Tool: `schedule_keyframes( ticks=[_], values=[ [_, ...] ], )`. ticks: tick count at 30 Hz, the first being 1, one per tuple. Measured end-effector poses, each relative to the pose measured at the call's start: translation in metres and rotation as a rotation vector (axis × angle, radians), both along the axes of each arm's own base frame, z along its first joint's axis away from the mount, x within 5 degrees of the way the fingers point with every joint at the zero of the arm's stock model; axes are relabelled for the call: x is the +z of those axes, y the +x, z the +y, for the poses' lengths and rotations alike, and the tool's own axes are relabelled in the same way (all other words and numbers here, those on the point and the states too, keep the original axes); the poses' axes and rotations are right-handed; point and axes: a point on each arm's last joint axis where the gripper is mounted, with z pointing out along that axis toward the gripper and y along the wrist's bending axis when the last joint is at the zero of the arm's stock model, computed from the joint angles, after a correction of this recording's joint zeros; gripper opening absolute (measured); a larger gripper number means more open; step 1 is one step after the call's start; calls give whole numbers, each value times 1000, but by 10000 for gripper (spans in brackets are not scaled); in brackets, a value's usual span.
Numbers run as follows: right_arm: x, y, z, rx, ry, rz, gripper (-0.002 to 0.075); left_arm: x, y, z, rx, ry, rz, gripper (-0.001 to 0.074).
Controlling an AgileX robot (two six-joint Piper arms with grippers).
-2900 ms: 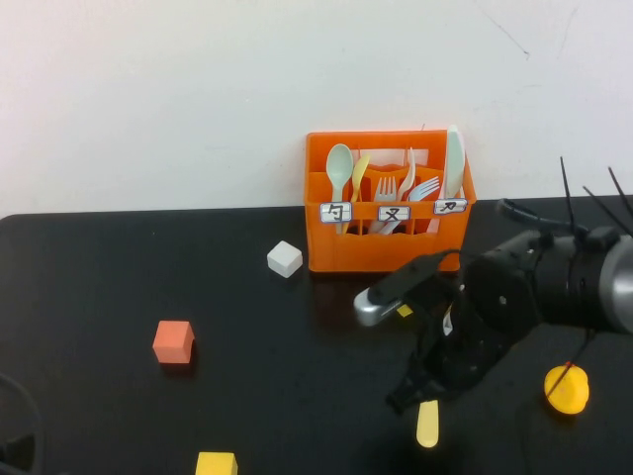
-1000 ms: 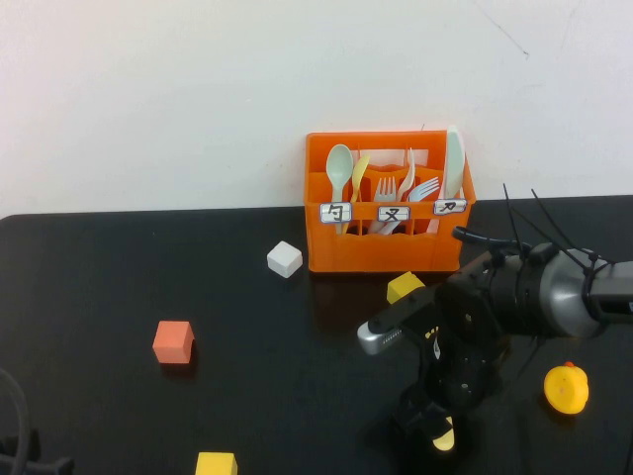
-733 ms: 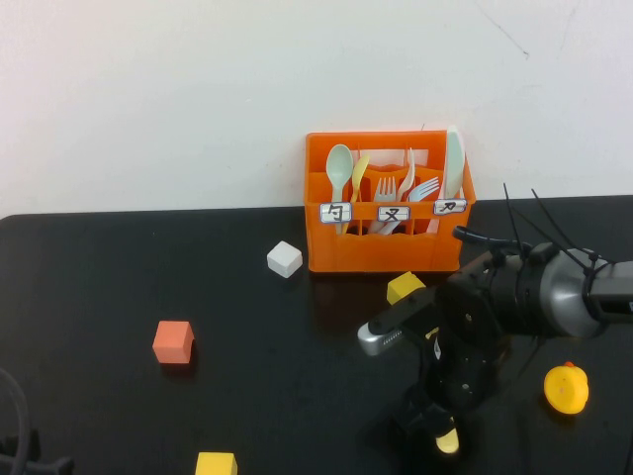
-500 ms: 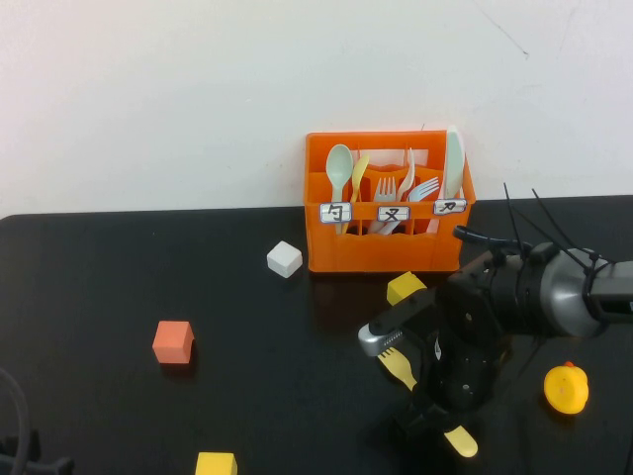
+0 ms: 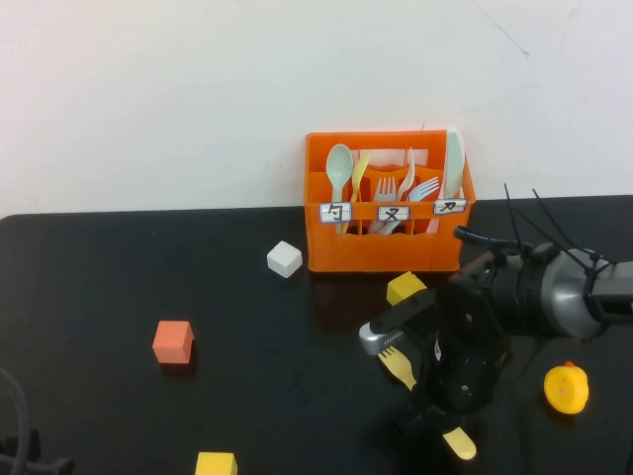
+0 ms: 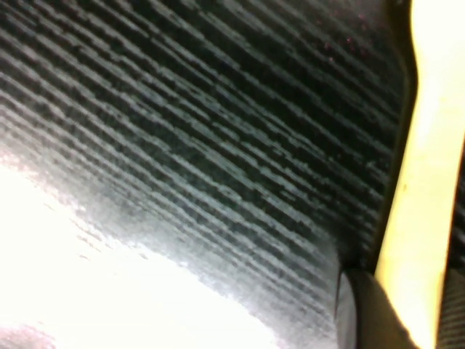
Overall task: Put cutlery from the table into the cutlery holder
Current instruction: Pick up the fork, then place the fork on the box
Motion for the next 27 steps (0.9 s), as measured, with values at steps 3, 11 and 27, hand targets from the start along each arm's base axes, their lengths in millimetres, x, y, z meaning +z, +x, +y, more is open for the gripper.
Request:
schedule_keyframes(
  ticks=[3, 11, 27],
  values=[
    [4, -2, -1, -3, 6, -2, 185, 0, 0, 0, 0, 0, 0, -1],
    [53, -3, -2, -5, 88, -112, 185, 0, 0, 0, 0, 0, 0, -1],
    [108, 7, 6, -5, 304, -399, 185, 1, 1, -1, -10, -11, -16, -1]
  ],
)
